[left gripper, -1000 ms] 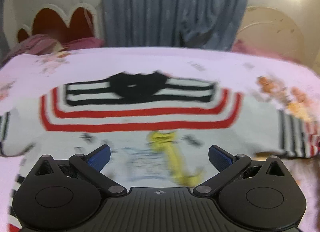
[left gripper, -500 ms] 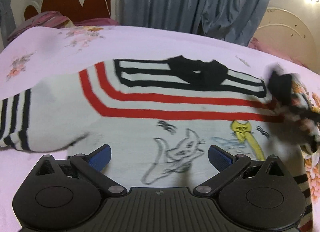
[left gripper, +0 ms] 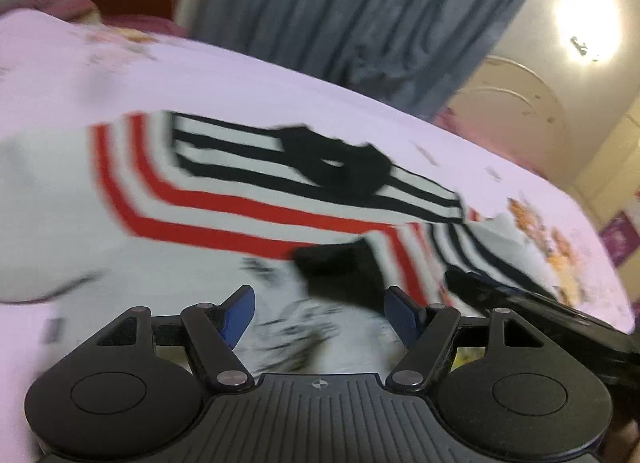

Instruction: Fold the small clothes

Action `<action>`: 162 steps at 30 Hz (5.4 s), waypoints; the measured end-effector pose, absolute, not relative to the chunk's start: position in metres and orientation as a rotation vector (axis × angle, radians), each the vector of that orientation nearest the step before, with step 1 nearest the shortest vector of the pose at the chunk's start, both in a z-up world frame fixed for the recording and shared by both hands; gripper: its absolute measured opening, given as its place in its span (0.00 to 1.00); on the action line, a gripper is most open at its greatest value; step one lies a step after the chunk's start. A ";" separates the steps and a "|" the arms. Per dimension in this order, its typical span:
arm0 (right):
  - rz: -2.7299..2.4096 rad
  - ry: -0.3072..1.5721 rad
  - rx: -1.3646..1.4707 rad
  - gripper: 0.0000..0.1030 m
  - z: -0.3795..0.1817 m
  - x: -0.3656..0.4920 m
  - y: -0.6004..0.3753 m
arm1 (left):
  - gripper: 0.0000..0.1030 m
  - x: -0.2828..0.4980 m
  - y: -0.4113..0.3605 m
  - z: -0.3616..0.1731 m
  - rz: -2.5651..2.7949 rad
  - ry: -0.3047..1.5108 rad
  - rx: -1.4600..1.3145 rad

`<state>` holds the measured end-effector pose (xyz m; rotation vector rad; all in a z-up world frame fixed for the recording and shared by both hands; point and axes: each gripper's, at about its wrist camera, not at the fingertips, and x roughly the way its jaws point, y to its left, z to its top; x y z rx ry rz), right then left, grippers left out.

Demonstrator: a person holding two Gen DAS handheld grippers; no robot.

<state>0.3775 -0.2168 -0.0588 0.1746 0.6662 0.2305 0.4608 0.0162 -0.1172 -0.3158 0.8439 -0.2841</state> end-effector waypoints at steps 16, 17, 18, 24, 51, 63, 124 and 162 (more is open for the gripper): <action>-0.187 0.603 0.346 0.28 -0.053 0.355 -0.355 | 0.07 0.481 0.001 -0.107 -0.231 0.686 -0.162; -0.184 0.613 0.356 0.29 -0.058 0.358 -0.356 | 0.07 0.482 0.006 -0.111 -0.204 0.704 -0.116; -0.174 0.628 0.369 0.31 -0.062 0.361 -0.358 | 0.07 0.486 0.011 -0.120 -0.193 0.750 -0.106; -0.142 0.658 0.449 0.44 -0.070 0.376 -0.377 | 0.45 0.478 0.010 -0.126 -0.156 0.764 -0.067; -0.008 0.644 0.276 0.36 -0.078 0.478 -0.379 | 0.75 0.467 0.002 -0.135 0.051 0.524 -0.016; 0.208 0.734 0.057 0.09 -0.098 0.501 -0.306 | 0.76 0.522 -0.075 -0.166 -0.145 0.668 0.123; 0.069 0.796 -0.064 0.48 -0.072 0.410 -0.181 | 0.96 0.453 0.034 -0.144 -0.048 0.696 -0.015; 0.044 0.739 0.027 0.16 -0.072 0.445 -0.157 | 0.04 0.410 0.318 -0.160 0.416 0.486 -0.600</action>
